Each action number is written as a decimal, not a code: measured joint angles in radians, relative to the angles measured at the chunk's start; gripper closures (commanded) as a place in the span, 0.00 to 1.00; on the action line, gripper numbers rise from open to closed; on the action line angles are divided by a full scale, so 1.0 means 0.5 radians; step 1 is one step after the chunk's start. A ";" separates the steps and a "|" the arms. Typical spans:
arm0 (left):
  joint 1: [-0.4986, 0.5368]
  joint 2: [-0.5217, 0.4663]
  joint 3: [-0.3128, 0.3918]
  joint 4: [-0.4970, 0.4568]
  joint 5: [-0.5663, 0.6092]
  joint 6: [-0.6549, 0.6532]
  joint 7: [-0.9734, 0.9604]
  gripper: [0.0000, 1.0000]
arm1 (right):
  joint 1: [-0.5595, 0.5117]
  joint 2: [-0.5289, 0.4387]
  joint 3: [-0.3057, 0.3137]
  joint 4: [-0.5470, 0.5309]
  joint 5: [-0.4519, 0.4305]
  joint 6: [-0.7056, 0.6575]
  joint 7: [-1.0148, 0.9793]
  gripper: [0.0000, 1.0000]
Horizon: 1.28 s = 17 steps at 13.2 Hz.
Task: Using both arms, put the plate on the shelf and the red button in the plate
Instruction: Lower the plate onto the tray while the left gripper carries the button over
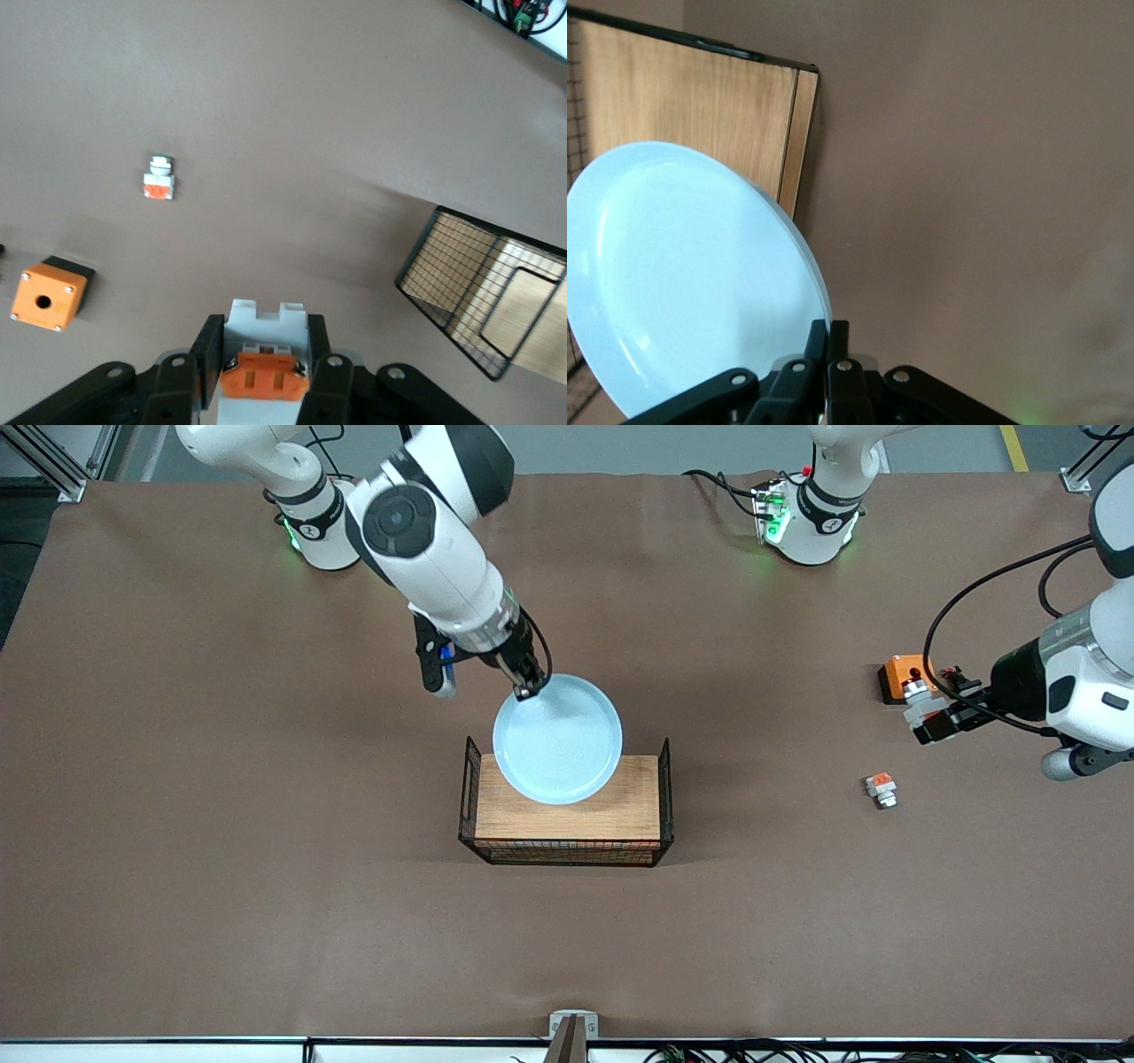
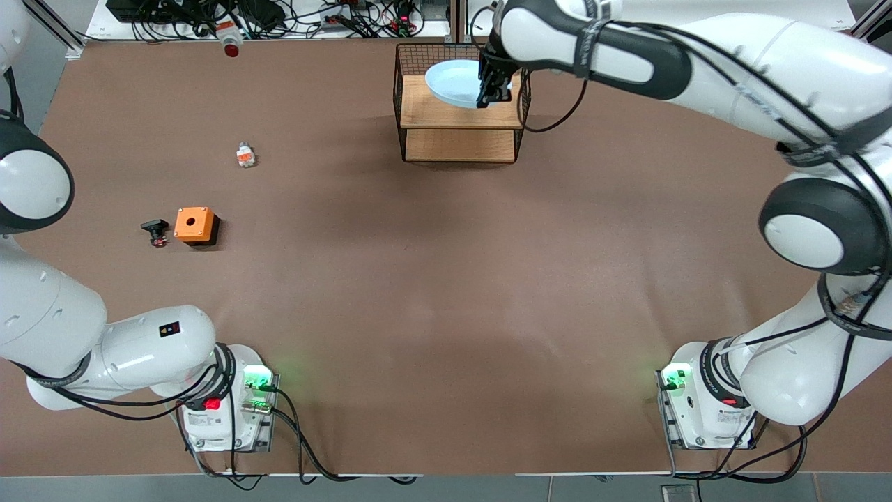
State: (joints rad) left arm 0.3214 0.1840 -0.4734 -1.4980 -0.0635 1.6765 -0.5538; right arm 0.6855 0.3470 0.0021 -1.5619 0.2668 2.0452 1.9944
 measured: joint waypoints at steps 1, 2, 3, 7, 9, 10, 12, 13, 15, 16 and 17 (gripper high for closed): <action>-0.001 0.000 -0.029 0.004 0.000 -0.001 -0.046 1.00 | 0.003 0.053 0.000 0.003 0.001 0.038 0.061 0.99; -0.002 0.000 -0.052 0.006 0.000 -0.001 -0.076 1.00 | 0.012 0.101 0.000 0.015 0.001 0.060 0.088 0.98; -0.002 0.000 -0.069 0.007 0.000 -0.002 -0.085 1.00 | 0.026 0.141 0.000 0.033 0.001 0.069 0.103 0.96; -0.004 0.000 -0.136 0.007 0.000 -0.003 -0.203 1.00 | 0.042 0.207 -0.009 0.089 0.001 0.070 0.127 0.96; -0.006 0.000 -0.163 0.007 0.000 -0.003 -0.252 1.00 | 0.042 0.248 -0.012 0.121 0.001 0.070 0.126 0.96; -0.011 0.000 -0.169 0.007 0.000 -0.004 -0.283 1.00 | 0.042 0.271 -0.012 0.138 0.001 0.070 0.121 0.96; -0.047 0.004 -0.179 0.007 0.000 -0.007 -0.379 1.00 | 0.042 0.316 -0.018 0.168 0.001 0.070 0.104 0.96; -0.088 0.009 -0.182 0.007 0.000 -0.007 -0.457 1.00 | 0.042 0.335 -0.022 0.180 0.001 0.070 0.085 0.96; -0.181 0.025 -0.187 0.009 0.000 -0.006 -0.621 1.00 | 0.041 0.374 -0.032 0.213 0.001 0.070 0.051 0.96; -0.222 0.035 -0.188 0.013 0.000 -0.005 -0.696 1.00 | 0.041 0.398 -0.037 0.237 0.000 0.070 0.037 0.96; -0.262 0.045 -0.190 0.022 0.000 -0.004 -0.771 1.00 | 0.041 0.422 -0.041 0.264 0.000 0.070 0.024 0.95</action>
State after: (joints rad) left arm 0.1906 0.2065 -0.5683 -1.4871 -0.0635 1.6747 -0.9391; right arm 0.7059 0.5580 -0.0186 -1.4298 0.2667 2.0801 2.0065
